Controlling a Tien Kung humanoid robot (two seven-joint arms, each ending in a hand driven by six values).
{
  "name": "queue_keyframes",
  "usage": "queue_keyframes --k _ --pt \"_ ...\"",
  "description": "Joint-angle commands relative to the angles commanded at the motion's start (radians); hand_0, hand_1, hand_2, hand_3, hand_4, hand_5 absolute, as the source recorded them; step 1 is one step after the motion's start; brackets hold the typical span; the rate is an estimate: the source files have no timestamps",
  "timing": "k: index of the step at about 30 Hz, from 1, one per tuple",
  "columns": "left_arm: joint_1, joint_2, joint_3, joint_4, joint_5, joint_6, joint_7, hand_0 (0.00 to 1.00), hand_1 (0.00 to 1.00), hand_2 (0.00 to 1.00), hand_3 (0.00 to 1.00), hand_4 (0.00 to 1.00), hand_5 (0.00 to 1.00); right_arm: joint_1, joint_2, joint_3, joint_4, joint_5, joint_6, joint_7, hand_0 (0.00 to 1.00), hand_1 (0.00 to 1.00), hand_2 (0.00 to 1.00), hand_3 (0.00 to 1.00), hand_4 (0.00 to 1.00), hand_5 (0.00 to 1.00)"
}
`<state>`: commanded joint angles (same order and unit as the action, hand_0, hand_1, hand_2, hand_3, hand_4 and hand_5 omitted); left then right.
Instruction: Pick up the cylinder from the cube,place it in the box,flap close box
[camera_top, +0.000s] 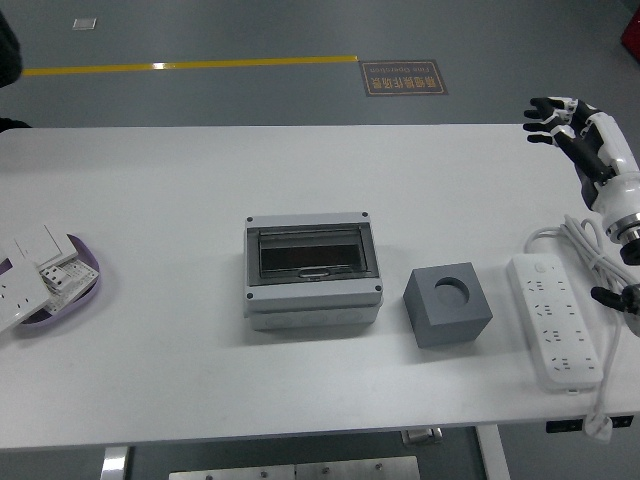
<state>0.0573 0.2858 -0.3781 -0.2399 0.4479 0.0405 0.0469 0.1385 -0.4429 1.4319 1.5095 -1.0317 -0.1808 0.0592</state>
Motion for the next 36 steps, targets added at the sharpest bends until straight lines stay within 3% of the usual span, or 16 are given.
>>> queue_keyframes --k 5,14,36 --pt "0.004 0.005 0.004 0.001 -0.004 -0.001 -0.001 0.593 0.627 0.619 0.636 0.694 0.226 -0.004 0.015 0.011 -0.033 0.029 -0.012 0.026 0.66 0.645 0.65 0.651 0.764 0.57" --pt "0.008 0.009 -0.004 0.001 0.003 -0.002 -0.003 0.592 0.626 0.619 0.636 0.695 0.226 -0.02 0.039 0.029 -0.032 0.057 -0.034 0.057 0.665 0.652 0.65 0.646 0.765 0.561" --pt "0.007 0.013 -0.028 0.0 0.016 -0.004 -0.005 0.593 0.626 0.619 0.637 0.695 0.227 -0.036 0.031 0.051 -0.004 0.102 -0.051 0.071 0.708 0.666 0.653 0.649 0.788 0.551"
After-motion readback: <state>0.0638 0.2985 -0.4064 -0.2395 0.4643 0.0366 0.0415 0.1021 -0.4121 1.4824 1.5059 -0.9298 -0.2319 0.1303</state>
